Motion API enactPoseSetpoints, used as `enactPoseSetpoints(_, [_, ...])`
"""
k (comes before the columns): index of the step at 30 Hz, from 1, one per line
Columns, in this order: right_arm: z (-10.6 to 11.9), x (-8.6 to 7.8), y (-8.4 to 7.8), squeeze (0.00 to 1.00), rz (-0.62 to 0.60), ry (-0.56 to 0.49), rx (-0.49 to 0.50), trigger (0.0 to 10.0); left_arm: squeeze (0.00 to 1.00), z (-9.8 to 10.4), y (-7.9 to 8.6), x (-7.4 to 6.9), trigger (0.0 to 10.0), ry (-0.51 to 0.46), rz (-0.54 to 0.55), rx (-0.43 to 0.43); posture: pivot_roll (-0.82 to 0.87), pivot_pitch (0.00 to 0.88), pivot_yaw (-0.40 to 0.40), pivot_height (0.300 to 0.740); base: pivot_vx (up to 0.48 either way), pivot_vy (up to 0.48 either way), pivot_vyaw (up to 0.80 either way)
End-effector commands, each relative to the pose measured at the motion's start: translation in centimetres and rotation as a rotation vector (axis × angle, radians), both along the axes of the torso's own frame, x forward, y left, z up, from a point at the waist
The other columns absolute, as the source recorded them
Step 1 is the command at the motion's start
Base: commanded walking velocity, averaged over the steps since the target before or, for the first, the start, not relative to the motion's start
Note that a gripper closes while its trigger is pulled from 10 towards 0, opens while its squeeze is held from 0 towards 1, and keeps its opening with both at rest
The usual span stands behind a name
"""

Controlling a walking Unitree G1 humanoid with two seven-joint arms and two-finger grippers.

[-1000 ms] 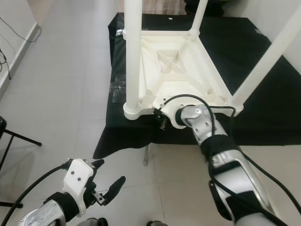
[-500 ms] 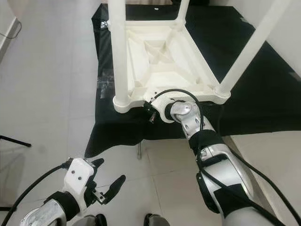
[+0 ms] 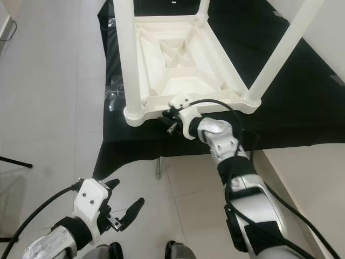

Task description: Building children table

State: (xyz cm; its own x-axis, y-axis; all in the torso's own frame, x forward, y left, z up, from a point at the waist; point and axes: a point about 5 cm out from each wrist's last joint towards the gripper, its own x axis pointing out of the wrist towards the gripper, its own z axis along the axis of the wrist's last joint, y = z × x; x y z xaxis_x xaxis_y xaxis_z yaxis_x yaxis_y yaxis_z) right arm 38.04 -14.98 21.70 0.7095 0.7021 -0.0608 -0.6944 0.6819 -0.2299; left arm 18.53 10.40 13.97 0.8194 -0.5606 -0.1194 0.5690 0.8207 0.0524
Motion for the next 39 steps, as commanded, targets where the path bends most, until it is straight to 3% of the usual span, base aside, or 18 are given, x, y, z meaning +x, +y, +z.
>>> enactPoseSetpoints(1, [-0.2, -0.3, -0.6, 0.00, -0.002, 0.017, 0.042, 10.0, 0.00, -0.8, 0.0, -0.2, 10.0, 0.034, 0.002, 0.012, 0.00, 0.199, -0.074, 0.740, 0.000, 0.000, 0.00])
enactPoseSetpoints(3, [-0.5, -1.0, -1.6, 0.00, -0.023, 0.027, 0.106, 10.0, 0.00, -0.8, 0.1, -0.1, 10.0, 0.032, 0.000, 0.013, 0.00, 0.193, -0.072, 0.740, 0.000, 0.000, 0.00])
enactPoseSetpoints(4, [-0.7, -1.5, -2.1, 0.34, -0.042, 0.032, 0.151, 10.0, 0.00, -0.8, 0.1, 0.0, 10.0, 0.030, -0.001, 0.014, 0.00, 0.191, -0.072, 0.740, 0.000, 0.000, 0.00])
enactPoseSetpoints(7, [-0.9, -1.8, -2.4, 0.34, -0.055, 0.036, 0.181, 10.0, 0.00, -0.8, 0.1, 0.1, 10.0, 0.029, -0.001, 0.014, -0.01, 0.188, -0.071, 0.740, 0.000, 0.000, 0.00])
enactPoseSetpoints(8, [-1.7, -2.9, -2.8, 1.00, -0.104, 0.045, 0.234, 10.0, 0.00, -0.7, 0.2, 0.5, 10.0, 0.018, 0.010, 0.010, -0.02, 0.180, -0.067, 0.740, 0.000, 0.000, 0.00])
enactPoseSetpoints(11, [-2.1, -3.4, -2.8, 1.00, -0.120, 0.048, 0.247, 10.0, 0.00, -0.6, 0.3, 0.6, 10.0, 0.013, 0.017, 0.007, -0.02, 0.180, -0.067, 0.740, 0.000, 0.000, 0.00])
enactPoseSetpoints(12, [-3.0, -4.6, -2.4, 1.00, -0.157, 0.066, 0.290, 10.0, 0.00, -0.4, 0.5, 1.2, 10.0, -0.003, 0.049, -0.006, -0.03, 0.166, -0.061, 0.740, 0.000, 0.000, 0.00])
enactPoseSetpoints(15, [-3.8, -5.5, -2.1, 1.00, -0.193, 0.083, 0.327, 10.0, 0.00, -0.1, 0.7, 1.8, 10.0, -0.017, 0.081, -0.018, -0.03, 0.162, -0.059, 0.740, 0.000, 0.000, 0.00])
enactPoseSetpoints(17, [-5.5, -7.1, -1.4, 1.00, -0.265, 0.101, 0.368, 10.0, 0.00, 0.2, 1.0, 2.8, 10.0, -0.039, 0.152, -0.034, -0.04, 0.148, -0.049, 0.740, 0.000, 0.000, 0.00])
enactPoseSetpoints(25, [-7.5, -10.5, -0.1, 1.00, -0.352, 0.122, 0.405, 10.0, 0.00, -0.3, 1.9, 3.6, 10.0, -0.015, 0.273, -0.079, -0.05, 0.126, -0.037, 0.740, 0.000, 0.000, 0.00])
enactPoseSetpoints(35, [-7.7, -10.8, -0.5, 1.00, -0.473, 0.108, 0.373, 10.0, 0.00, -1.0, 3.3, 4.0, 10.0, -0.039, 0.400, -0.054, -0.04, 0.072, -0.033, 0.740, 0.000, 0.000, 0.00])
enactPoseSetpoints(36, [-7.8, -10.6, -0.8, 0.92, -0.511, 0.111, 0.365, 10.0, 0.00, -1.1, 3.5, 4.1, 10.0, -0.045, 0.420, -0.052, -0.04, 0.072, -0.033, 0.740, 0.000, 0.000, 0.00])
enactPoseSetpoints(37, [-7.8, -10.6, -0.8, 0.92, -0.511, 0.111, 0.365, 10.0, 0.00, -1.1, 3.5, 4.1, 10.0, -0.045, 0.420, -0.052, -0.04, 0.072, -0.033, 0.740, 0.000, 0.000, 0.00])
enactPoseSetpoints(38, [-8.1, -10.5, -1.7, 0.00, -0.593, 0.120, 0.375, 10.0, 0.00, -1.1, 3.9, 4.3, 10.0, -0.070, 0.468, -0.026, -0.04, 0.051, -0.032, 0.740, 0.000, 0.000, 0.00])
enactPoseSetpoints(39, [-8.3, -10.6, -2.0, 0.00, -0.616, 0.121, 0.371, 10.0, 0.00, -1.2, 4.0, 4.3, 10.0, -0.078, 0.479, -0.016, -0.04, 0.049, -0.032, 0.740, 0.000, 0.000, 0.00])
